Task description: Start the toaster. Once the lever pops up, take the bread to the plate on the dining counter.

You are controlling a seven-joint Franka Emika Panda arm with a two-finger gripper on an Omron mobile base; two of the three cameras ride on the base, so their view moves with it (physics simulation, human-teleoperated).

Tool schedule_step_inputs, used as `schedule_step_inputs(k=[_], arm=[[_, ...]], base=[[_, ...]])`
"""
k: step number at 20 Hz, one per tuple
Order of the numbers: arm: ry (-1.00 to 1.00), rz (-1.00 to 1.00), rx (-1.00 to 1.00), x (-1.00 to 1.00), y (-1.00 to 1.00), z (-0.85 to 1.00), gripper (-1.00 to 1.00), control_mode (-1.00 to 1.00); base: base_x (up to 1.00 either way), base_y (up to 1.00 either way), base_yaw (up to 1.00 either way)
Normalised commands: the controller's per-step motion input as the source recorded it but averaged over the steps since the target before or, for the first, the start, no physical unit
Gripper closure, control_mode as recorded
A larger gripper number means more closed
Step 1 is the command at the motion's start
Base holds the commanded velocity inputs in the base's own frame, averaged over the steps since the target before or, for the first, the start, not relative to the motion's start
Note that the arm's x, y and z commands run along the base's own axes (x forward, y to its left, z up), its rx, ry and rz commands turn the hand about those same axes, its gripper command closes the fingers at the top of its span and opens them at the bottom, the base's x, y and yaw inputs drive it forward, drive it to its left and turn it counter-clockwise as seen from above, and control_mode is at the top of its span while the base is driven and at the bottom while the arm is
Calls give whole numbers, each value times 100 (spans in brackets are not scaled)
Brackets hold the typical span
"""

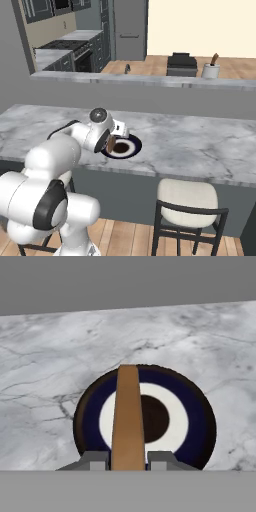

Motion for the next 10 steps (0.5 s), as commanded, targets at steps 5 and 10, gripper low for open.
schedule_step_inputs(k=[5, 10], arm=[[0, 0, 0, 15, 0, -12, 100, -100], [0, 0, 0, 16, 0, -15, 100, -100]], base=[[0, 0, 0], [0, 0, 0]])
